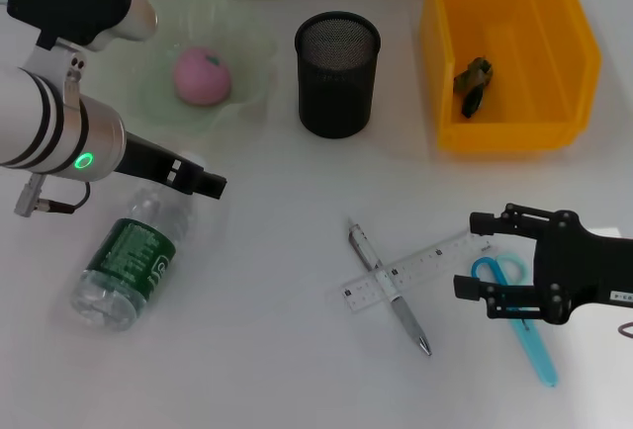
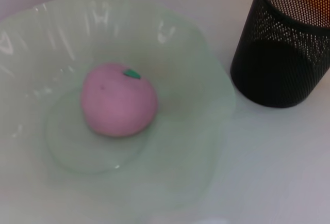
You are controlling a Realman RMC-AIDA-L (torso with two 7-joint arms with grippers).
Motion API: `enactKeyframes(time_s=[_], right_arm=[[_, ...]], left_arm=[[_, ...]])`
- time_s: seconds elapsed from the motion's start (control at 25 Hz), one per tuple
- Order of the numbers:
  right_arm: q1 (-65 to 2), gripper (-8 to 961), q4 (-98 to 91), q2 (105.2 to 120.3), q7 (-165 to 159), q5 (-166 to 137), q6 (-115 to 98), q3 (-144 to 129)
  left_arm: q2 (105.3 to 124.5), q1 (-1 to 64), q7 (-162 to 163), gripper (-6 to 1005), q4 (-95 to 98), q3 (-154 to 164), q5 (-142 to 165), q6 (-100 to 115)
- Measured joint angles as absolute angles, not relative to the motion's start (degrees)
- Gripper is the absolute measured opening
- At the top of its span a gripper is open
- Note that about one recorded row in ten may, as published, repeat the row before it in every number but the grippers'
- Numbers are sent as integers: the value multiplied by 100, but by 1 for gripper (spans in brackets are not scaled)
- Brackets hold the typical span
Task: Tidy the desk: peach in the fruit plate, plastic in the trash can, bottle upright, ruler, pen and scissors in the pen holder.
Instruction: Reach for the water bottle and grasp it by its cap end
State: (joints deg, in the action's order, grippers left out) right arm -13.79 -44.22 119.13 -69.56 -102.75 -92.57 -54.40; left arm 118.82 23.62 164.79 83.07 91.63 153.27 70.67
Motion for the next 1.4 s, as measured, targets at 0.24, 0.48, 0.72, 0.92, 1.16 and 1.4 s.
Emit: enactKeyframes(time_s=[0.24,0.48,0.72,0.92,1.16,1.4], right_arm=[[-1431,818,-4386,11909,-6956,-10328,-9241,-5407],[-1432,818,-4385,11909,-6959,-10336,-9238,-5394],[-1407,817,-4386,11909,-6962,-10336,-9237,-5390],[-1384,817,-4415,11909,-7012,-10336,-9299,-5387],[-1364,817,-4415,11909,-7033,-10336,-9492,-5375],[-1363,817,-4430,11912,-7074,-10316,-9633,-5369]], left_arm=[[11890,2548,16479,776,7940,9085,15328,6972],[11900,2735,16453,767,7548,9076,15328,6774],[11893,2801,16425,757,7339,9038,15328,6643],[11891,2807,16056,749,7211,9054,15327,6656],[11895,2805,15993,739,7190,9054,15321,6710],[11877,2394,15837,500,7879,9091,15328,6876]])
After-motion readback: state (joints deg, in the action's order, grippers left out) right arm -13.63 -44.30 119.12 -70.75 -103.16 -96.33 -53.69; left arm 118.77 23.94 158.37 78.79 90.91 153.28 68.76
